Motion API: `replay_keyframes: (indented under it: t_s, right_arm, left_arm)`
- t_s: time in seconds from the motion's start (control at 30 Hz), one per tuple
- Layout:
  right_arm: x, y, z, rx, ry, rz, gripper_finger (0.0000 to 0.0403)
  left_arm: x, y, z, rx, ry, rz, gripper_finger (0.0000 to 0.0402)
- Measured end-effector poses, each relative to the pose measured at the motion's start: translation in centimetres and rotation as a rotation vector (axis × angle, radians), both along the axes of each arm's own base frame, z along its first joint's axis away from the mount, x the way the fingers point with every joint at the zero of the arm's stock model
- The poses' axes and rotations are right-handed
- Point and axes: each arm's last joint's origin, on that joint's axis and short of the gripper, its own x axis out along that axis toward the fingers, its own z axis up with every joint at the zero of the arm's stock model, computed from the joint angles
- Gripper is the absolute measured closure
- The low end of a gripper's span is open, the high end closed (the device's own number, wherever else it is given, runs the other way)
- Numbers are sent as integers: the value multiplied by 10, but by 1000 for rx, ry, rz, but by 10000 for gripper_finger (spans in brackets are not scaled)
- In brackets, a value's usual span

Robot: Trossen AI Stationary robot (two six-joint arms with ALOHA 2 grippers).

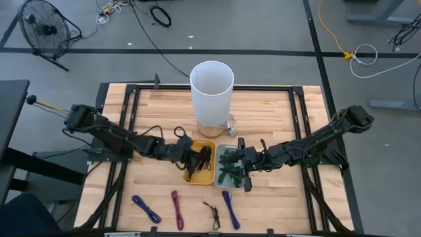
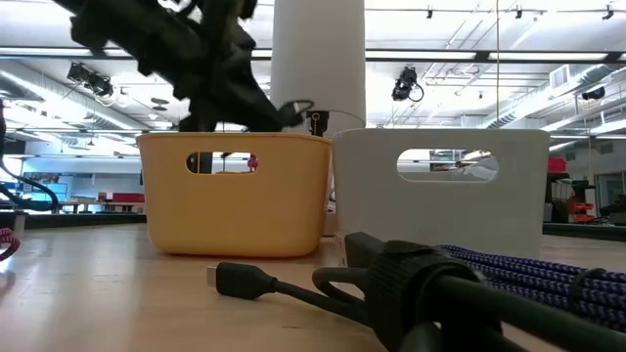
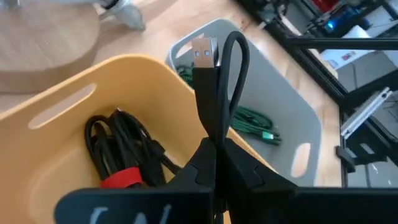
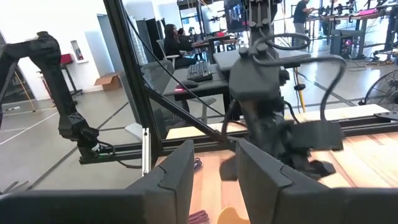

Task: Pick & Place USB Port
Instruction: Put the black charger cable into the yellow bin, then put the left violet and white charger cable into the gray bin

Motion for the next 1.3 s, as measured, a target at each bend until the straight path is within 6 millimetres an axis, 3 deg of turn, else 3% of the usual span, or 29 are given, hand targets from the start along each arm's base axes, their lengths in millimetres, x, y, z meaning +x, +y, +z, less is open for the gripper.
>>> replay_keyframes:
  t_s: [0.17, 0.53, 0.67, 0.77, 0.9, 1.0, 1.17, 1.3]
  right_arm:
    - [0, 0, 0, 0, 0, 0, 285]
    - [0, 0, 0, 0, 0, 0, 285]
    - [0, 0, 0, -1, 0, 0, 285]
    - [0, 0, 0, -1, 2, 1, 285]
    - [0, 0, -1, -6, 12, 1, 285]
    - [0, 0, -2, -10, 21, 1, 285]
    - [0, 0, -3, -2, 25, 1, 285]
    - [0, 0, -3, 2, 25, 0, 285]
  left_arm:
    - [4, 4, -12, -9, 45, 21, 386]
    - [4, 6, -11, -9, 47, 24, 252]
    - [3, 5, -9, -6, 56, -73, 234]
    - [0, 2, 4, -37, 21, -233, 232]
    - [-16, -15, 26, -146, -21, -496, 231]
    - [-36, -32, 39, -191, -8, -589, 231]
    - [-73, -68, 46, -280, 90, -586, 230]
    - [-100, -96, 39, -345, 217, -562, 230]
